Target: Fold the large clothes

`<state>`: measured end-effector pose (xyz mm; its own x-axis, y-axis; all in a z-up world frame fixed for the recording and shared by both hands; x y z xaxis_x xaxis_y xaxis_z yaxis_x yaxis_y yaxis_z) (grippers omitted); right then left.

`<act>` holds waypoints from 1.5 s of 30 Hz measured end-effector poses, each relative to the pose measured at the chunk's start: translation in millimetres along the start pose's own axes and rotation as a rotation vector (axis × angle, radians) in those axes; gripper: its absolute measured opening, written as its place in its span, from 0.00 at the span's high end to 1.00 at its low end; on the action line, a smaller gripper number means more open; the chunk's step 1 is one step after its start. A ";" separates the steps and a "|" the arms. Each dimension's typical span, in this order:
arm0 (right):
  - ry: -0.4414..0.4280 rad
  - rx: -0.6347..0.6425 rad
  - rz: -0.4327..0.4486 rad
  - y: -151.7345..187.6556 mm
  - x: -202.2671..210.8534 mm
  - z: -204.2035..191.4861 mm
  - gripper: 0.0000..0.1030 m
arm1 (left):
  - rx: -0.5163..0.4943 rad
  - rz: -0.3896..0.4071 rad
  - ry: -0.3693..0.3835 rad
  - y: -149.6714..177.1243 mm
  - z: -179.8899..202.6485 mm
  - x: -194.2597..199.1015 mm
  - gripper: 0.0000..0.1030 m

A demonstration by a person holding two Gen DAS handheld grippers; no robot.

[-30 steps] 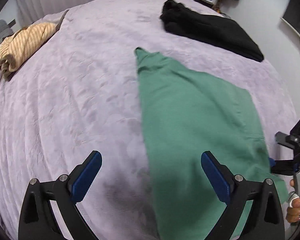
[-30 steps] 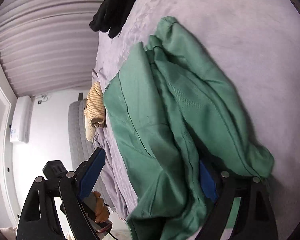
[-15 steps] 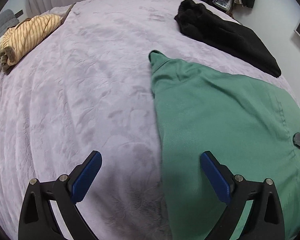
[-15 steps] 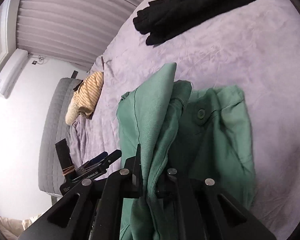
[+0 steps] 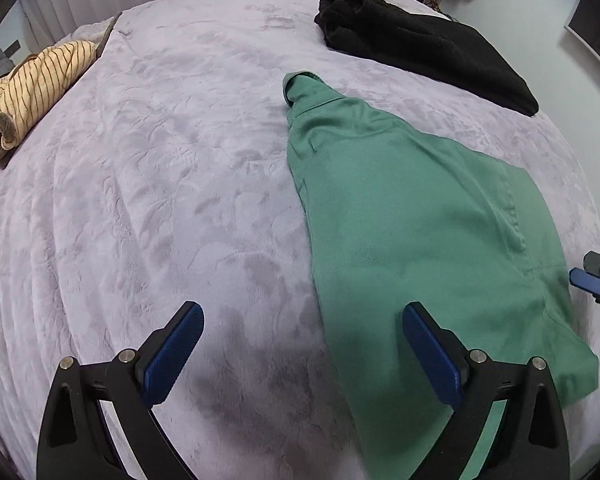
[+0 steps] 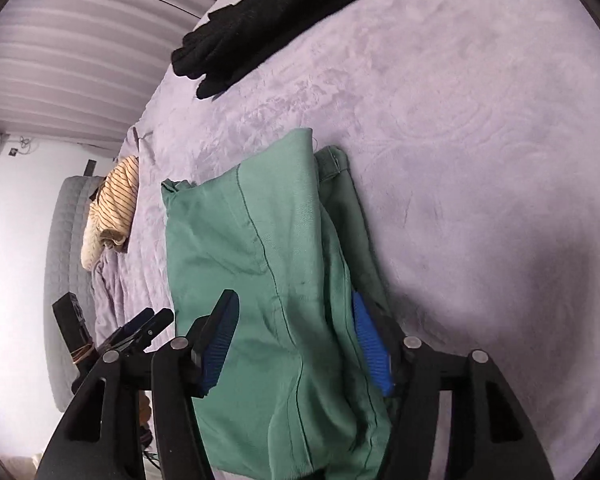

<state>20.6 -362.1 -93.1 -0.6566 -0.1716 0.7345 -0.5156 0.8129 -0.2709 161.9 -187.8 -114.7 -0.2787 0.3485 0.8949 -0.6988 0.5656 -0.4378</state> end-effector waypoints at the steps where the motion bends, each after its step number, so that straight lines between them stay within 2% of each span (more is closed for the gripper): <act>1: 0.008 0.016 0.018 3.5 11.4 -5.1 0.38 | -0.007 -0.003 0.009 5.5 2.1 5.5 0.03; 4: 0.011 0.046 0.025 23.4 30.1 -17.5 0.38 | -0.014 -0.024 0.055 28.0 17.6 21.0 0.03; 7: 0.047 0.079 -0.022 52.5 36.0 -18.9 0.38 | -0.019 -0.060 0.116 58.0 36.1 29.8 0.03; 9: 0.103 0.091 -0.071 74.7 33.1 -13.7 0.39 | -0.066 -0.087 0.091 82.4 41.4 27.0 0.03; 10: 0.116 0.082 -0.085 84.0 32.2 -10.6 0.48 | -0.098 -0.104 0.065 95.8 40.7 23.9 0.03; 11: 0.105 0.058 -0.090 92.3 34.4 -7.9 0.66 | -0.124 -0.110 0.053 107.0 38.4 21.1 0.03; 13: 0.065 0.001 -0.091 105.6 40.0 -4.1 0.82 | -0.146 -0.108 0.039 120.9 30.3 19.1 0.03; 16: 0.124 0.001 -0.062 114.7 46.0 10.0 0.84 | -0.115 -0.117 0.059 125.0 19.5 17.8 0.02; 20: 0.202 -0.079 -0.076 125.7 31.9 63.0 0.88 | -0.126 -0.095 0.055 128.0 21.4 18.3 0.00; 21: 0.189 -0.135 -0.083 129.5 26.6 79.0 0.92 | -0.123 -0.091 0.053 129.6 22.5 18.9 0.00; 23: 0.132 -0.204 -0.068 132.3 24.7 93.1 0.93 | -0.112 -0.080 0.044 131.7 22.9 19.9 0.00; 25: 0.137 -0.186 -0.067 133.5 29.3 92.1 0.93 | -0.092 -0.081 0.036 135.0 21.0 22.6 0.00; 30: 0.229 -0.107 -0.087 137.7 57.8 76.8 0.89 | -0.067 -0.090 0.015 139.4 19.3 31.1 0.00; 33: 0.166 -0.084 -0.036 129.0 82.3 54.1 0.85 | -0.060 -0.093 0.009 144.4 19.3 34.7 0.00; 34: 0.148 -0.074 -0.027 123.7 85.2 47.7 0.68 | -0.060 -0.094 0.007 145.0 19.1 34.9 0.00; 35: 0.137 -0.059 -0.017 116.1 86.2 41.2 0.41 | -0.059 -0.096 0.005 145.2 18.5 34.9 0.00; 36: 0.128 -0.040 0.000 106.6 85.1 36.0 0.34 | -0.058 -0.098 0.003 143.8 16.9 32.1 0.00; 38: 0.101 -0.016 0.011 89.3 75.9 26.8 0.35 | -0.060 -0.097 -0.002 144.2 17.6 31.8 0.00; 40: 0.078 -0.029 -0.005 71.8 56.2 26.4 0.42 | -0.066 -0.092 -0.004 144.8 18.5 32.4 0.00; 43: 0.050 -0.073 -0.069 60.5 17.8 26.9 0.67 | -0.063 -0.092 -0.003 145.6 19.5 33.6 0.00; 45: 0.091 -0.049 -0.112 59.8 0.6 25.7 0.84 | -0.061 -0.092 0.000 146.0 19.9 34.9 0.00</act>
<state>-24.7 -327.9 -124.9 -0.5426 -0.2135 0.8124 -0.5538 0.8181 -0.1548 37.1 -107.9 -145.7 -0.2151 0.2933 0.9315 -0.6799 0.6397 -0.3584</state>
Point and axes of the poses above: each gripper's, at about its wrist camera, not at the fingertips, and x roughly against the way its jaws point, z to its right, y to its underside, the point moved 7 cm from there along -x, roughly the way its jaws point, and after that the axes turned 5 degrees about z, right-handed, at the moved point
